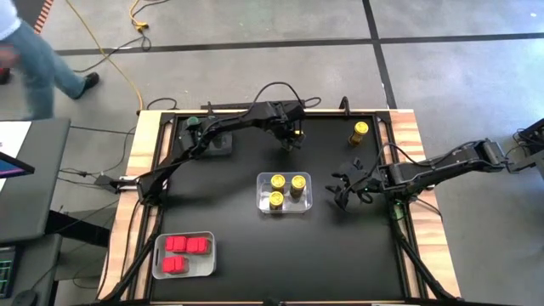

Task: Sort spices by type
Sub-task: Put the green seasoning bottle into the transparent bin

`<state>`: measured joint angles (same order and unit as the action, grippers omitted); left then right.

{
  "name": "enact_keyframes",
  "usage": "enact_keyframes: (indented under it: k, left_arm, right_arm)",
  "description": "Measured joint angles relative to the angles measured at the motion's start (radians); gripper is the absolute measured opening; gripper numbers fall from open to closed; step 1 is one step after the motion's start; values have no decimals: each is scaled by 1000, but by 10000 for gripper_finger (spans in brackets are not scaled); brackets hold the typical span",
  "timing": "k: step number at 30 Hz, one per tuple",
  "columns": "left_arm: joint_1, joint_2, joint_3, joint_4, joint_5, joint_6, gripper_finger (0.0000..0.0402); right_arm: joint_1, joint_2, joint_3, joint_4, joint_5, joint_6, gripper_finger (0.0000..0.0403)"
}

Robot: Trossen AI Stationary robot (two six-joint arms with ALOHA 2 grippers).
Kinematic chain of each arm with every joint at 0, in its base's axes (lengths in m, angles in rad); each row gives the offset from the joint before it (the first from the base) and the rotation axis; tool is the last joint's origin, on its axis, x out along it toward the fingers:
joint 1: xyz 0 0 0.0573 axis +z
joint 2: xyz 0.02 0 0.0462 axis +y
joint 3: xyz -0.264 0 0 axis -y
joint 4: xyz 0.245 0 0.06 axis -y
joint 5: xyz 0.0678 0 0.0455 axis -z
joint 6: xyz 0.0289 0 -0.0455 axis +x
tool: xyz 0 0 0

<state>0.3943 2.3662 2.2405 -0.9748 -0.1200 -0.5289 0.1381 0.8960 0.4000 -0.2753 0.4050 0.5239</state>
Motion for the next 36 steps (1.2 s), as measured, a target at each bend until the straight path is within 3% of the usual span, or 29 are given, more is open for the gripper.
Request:
enact_keyframes:
  k: [7, 19, 28, 32, 36]
  left_arm:
    - [0, -13, 116, -98, -2, 59, 197]
    - [22, -212, 97, -204, -7, 258, 197]
    - [101, -361, 96, -433, 45, 575, 197]
    - [122, -440, 19, -434, 57, 655, 197]
    - [136, -566, -176, -336, 68, 708, 197]
  right_arm:
    - [0, 0, 0, -1, -3, 0, 296]
    - [-4, 0, 0, -1, -3, 0, 296]
    - [-3, 0, 0, 38, -3, 3, 296]
    - [-3, 0, 0, 59, -3, 7, 296]
    - [-7, 0, 0, 74, -3, 51, 296]
